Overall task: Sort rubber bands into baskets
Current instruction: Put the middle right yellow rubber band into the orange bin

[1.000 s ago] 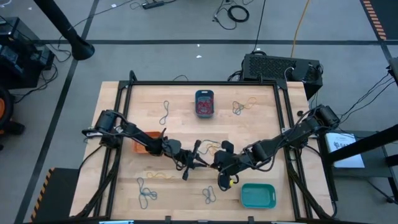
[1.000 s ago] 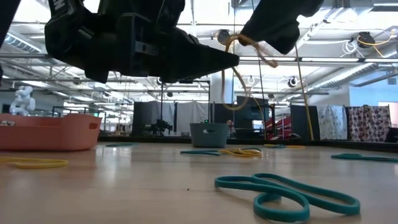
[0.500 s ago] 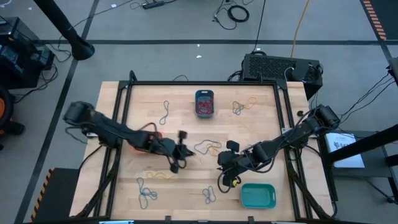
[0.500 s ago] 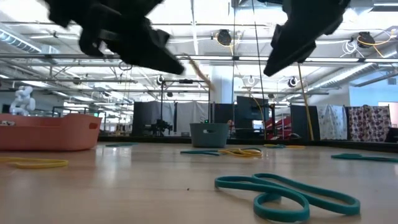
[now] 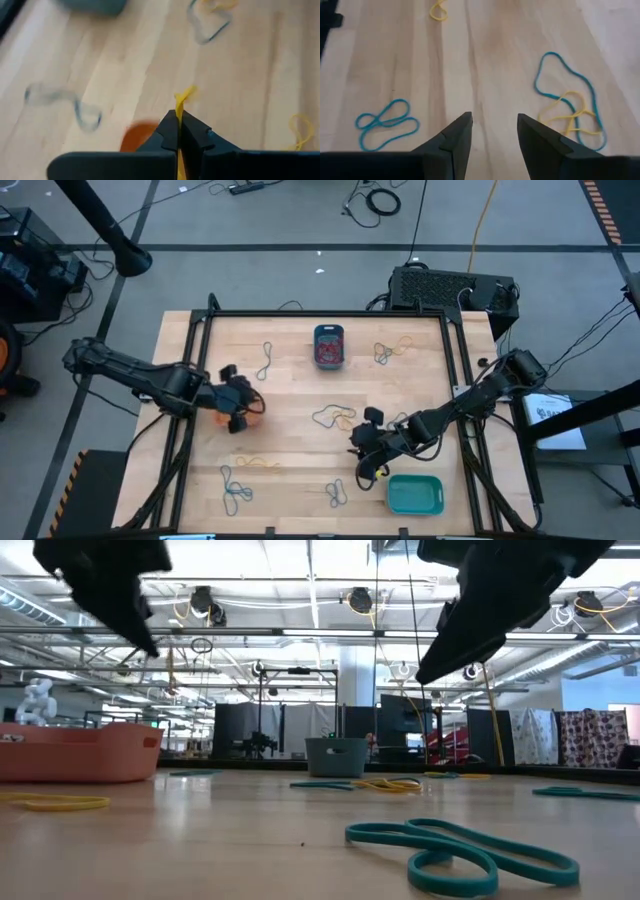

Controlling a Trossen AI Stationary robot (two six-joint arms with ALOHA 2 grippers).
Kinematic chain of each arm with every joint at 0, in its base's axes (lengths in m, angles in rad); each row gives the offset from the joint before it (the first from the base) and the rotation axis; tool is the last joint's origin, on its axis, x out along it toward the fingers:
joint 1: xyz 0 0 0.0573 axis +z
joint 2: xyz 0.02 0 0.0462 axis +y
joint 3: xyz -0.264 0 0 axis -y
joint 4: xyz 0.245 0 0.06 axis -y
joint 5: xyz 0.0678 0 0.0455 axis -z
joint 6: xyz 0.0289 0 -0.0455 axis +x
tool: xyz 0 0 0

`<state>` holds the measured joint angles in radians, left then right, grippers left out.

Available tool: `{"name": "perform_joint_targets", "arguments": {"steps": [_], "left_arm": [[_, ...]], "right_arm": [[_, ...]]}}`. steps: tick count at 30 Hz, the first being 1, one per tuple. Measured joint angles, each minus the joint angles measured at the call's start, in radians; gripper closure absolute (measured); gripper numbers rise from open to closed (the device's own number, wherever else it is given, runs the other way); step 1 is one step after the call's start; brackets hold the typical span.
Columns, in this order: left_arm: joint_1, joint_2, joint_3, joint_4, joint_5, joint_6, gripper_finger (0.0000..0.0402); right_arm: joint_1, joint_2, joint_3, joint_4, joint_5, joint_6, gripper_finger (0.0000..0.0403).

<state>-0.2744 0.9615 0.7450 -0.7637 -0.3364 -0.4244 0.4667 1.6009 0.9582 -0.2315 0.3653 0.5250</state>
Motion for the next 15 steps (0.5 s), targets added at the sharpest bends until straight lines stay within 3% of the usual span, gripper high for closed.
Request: {"name": "perform_joint_targets", "arguments": {"steps": [8,15], "left_arm": [[0.000,0.011,-0.037,-0.188,0.004,-0.184,0.0394],[0.000,0.024,-0.038,-0.226,0.013,-0.244,0.0394]], "right_arm": [[0.000,0.000,-0.011,-0.003,0.007,-0.017,0.0252],[0.000,0.000,-0.011,-0.003,0.003,-0.022,0.0252]]}}
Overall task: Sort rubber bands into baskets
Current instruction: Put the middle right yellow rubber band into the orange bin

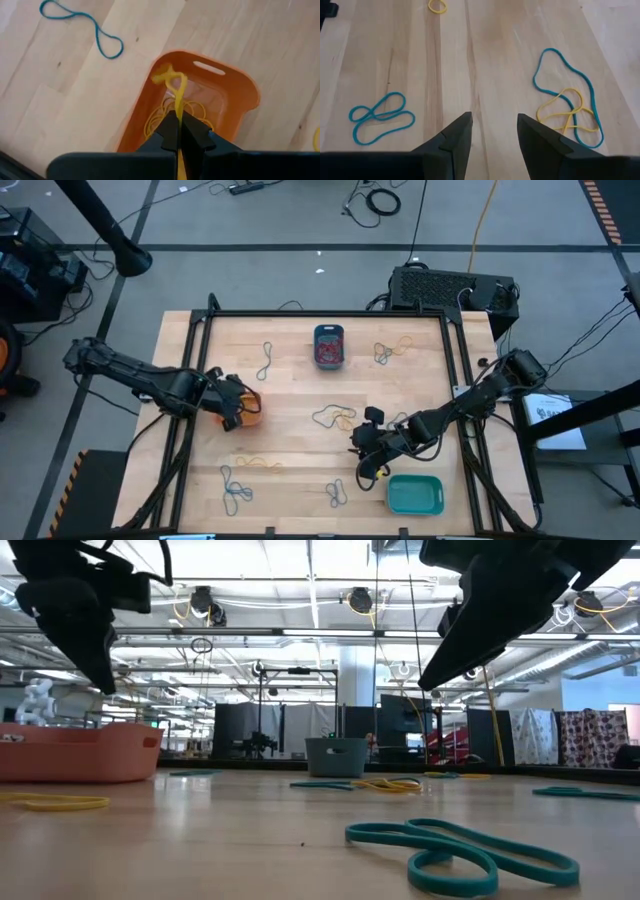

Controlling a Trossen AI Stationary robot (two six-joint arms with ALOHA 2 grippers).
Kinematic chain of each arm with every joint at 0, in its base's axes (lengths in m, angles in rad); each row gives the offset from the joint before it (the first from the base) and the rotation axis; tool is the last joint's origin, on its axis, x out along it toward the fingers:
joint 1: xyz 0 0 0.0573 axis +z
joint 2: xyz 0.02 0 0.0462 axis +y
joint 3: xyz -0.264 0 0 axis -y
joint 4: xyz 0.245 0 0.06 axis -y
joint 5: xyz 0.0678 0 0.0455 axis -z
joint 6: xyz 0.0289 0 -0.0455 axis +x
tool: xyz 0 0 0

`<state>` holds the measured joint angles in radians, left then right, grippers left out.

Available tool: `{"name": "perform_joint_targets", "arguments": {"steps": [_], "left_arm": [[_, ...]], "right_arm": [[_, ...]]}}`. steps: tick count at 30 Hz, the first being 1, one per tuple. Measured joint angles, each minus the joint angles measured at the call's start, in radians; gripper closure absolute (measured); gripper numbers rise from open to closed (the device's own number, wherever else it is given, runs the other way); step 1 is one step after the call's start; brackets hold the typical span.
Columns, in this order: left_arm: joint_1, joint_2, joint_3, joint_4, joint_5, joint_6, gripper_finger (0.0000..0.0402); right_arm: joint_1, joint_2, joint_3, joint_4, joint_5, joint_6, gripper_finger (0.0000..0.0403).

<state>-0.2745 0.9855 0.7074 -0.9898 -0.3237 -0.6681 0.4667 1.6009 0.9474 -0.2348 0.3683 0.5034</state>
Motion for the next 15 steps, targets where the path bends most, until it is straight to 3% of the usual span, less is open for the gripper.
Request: {"name": "perform_joint_targets", "arguments": {"steps": [15], "left_arm": [[0.000,0.085,0.000,-0.014,0.014,0.028,0.0393]], "right_arm": [[0.000,0.000,0.001,0.006,0.001,-0.028,0.0252]]}}
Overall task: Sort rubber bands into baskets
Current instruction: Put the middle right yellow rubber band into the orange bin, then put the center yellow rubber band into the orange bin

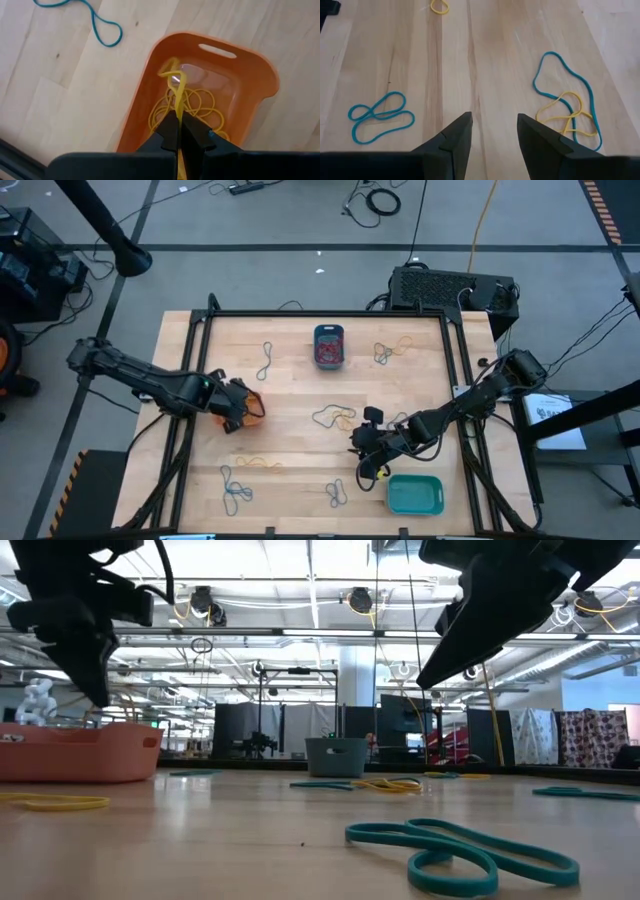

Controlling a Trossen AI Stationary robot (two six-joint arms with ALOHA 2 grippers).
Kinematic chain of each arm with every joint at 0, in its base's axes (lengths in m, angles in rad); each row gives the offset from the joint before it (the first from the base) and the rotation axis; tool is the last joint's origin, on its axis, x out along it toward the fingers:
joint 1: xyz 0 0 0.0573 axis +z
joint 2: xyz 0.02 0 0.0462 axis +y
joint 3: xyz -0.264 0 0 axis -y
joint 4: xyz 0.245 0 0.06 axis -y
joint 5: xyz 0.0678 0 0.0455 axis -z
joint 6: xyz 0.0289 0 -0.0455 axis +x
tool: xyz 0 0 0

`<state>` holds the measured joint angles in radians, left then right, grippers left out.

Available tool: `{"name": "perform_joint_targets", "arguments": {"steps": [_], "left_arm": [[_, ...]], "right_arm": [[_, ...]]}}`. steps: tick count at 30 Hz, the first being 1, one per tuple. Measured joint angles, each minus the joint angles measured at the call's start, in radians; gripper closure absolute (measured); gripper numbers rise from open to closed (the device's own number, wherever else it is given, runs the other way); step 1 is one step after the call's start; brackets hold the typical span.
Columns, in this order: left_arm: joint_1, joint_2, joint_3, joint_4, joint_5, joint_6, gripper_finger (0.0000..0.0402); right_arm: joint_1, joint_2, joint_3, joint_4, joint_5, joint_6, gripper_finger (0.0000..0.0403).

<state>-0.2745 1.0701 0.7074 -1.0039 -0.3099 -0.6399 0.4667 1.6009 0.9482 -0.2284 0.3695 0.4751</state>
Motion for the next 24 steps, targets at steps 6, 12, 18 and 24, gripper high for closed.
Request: {"name": "perform_joint_targets", "arguments": {"steps": [6,12,18,24], "left_arm": [[0.000,0.027,0.000,-0.008,0.001,0.000,0.0393],[0.000,0.050,0.000,-0.012,0.011,0.026,0.0390],[0.000,0.055,0.000,-0.012,0.018,0.026,0.0334],[0.000,0.055,0.000,-0.057,0.018,0.028,0.0278]], "right_arm": [[0.000,0.000,0.000,0.001,0.000,0.002,0.0252],[0.000,0.000,0.000,0.001,0.001,0.003,0.0252],[0.000,0.000,0.000,0.001,0.001,0.003,0.0252],[0.000,0.000,0.000,0.001,0.001,0.002,0.0252]]}}
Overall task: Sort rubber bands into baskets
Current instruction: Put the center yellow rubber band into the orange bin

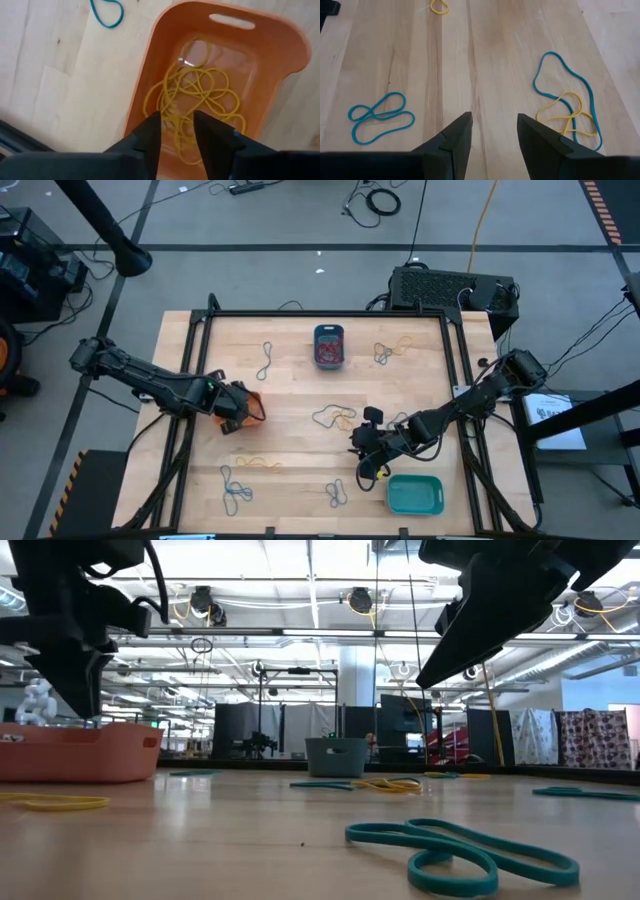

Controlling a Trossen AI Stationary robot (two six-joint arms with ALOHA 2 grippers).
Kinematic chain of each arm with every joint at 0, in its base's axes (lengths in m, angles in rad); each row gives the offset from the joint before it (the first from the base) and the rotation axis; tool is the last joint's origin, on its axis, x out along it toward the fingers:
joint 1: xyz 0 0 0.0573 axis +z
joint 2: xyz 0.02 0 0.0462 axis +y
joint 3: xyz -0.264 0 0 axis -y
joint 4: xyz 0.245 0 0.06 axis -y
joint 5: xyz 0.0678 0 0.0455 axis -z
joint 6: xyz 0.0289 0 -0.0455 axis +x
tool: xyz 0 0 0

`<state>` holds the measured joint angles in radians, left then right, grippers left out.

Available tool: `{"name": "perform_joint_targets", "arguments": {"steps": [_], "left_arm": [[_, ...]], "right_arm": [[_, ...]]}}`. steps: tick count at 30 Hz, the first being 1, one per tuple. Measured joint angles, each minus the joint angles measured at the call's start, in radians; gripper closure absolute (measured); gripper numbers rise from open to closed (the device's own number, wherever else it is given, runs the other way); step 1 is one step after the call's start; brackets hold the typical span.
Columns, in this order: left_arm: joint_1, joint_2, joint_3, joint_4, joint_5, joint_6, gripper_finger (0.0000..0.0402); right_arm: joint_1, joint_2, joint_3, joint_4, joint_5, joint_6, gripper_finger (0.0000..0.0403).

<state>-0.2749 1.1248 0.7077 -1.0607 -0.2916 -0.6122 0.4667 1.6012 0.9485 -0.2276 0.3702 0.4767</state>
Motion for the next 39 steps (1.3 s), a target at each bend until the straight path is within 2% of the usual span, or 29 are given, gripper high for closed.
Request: {"name": "perform_joint_targets", "arguments": {"steps": [8,16,18,23,27,32,35,39], "left_arm": [[0.000,0.000,0.011,-0.036,0.001,0.026,0.0270],[0.000,0.000,0.115,-0.074,0.003,0.073,0.0269],[0.000,0.000,0.142,-0.075,0.003,0.077,0.0269],[0.000,0.000,0.186,-0.021,0.002,0.101,0.0269],[0.000,0.000,0.171,0.228,-0.034,0.265,0.0269],[0.015,0.041,0.124,0.706,-0.043,0.528,0.0269],[0.037,0.115,0.115,0.921,0.008,0.640,0.0269],[0.077,0.277,0.113,1.141,0.122,0.733,0.0269]], "right_arm": [[0.000,0.000,0.000,0.000,0.000,-0.002,0.0252],[0.004,0.000,0.000,-0.001,0.002,-0.083,0.0252],[0.014,0.000,0.000,-0.001,0.046,-0.121,0.0252],[0.059,0.000,0.000,-0.020,0.277,-0.147,0.0252],[0.068,0.000,0.000,-0.078,0.309,-0.113,0.0252],[0.080,0.000,0.000,-0.146,0.307,-0.048,0.0252],[0.082,0.000,0.000,-0.169,0.305,-0.019,0.0252],[0.085,0.000,0.000,-0.174,0.305,-0.013,0.0252]]}}
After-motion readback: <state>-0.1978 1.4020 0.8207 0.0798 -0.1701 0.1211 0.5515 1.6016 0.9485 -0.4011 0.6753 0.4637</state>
